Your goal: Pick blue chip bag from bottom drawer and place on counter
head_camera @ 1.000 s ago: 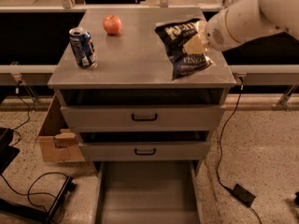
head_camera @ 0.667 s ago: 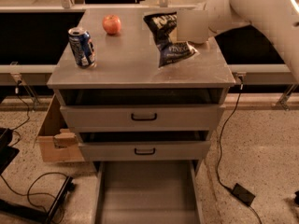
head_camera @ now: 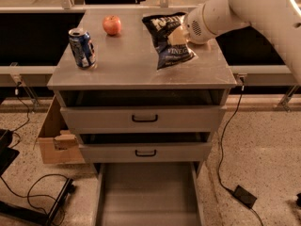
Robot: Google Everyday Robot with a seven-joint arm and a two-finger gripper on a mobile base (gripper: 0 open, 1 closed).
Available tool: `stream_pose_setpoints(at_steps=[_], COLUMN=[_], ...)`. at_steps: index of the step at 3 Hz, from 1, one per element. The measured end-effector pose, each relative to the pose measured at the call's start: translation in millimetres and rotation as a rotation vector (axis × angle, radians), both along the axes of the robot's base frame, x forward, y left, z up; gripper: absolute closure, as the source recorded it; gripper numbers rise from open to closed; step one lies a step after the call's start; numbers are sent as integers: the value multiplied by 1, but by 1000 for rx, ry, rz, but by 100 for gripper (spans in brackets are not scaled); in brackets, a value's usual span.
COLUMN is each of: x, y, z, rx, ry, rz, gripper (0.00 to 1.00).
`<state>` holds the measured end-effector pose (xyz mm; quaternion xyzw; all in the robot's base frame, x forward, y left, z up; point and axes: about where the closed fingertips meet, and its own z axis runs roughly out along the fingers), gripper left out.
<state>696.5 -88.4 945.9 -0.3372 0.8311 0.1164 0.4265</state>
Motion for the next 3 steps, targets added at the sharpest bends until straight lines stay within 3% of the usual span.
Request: stream_pose_setpoints(at_steps=[2, 3], x=[1, 1], y=[4, 5], z=[-4, -5], rx=[0, 0], ry=[5, 6], rz=[8, 9], gripper=[5, 0])
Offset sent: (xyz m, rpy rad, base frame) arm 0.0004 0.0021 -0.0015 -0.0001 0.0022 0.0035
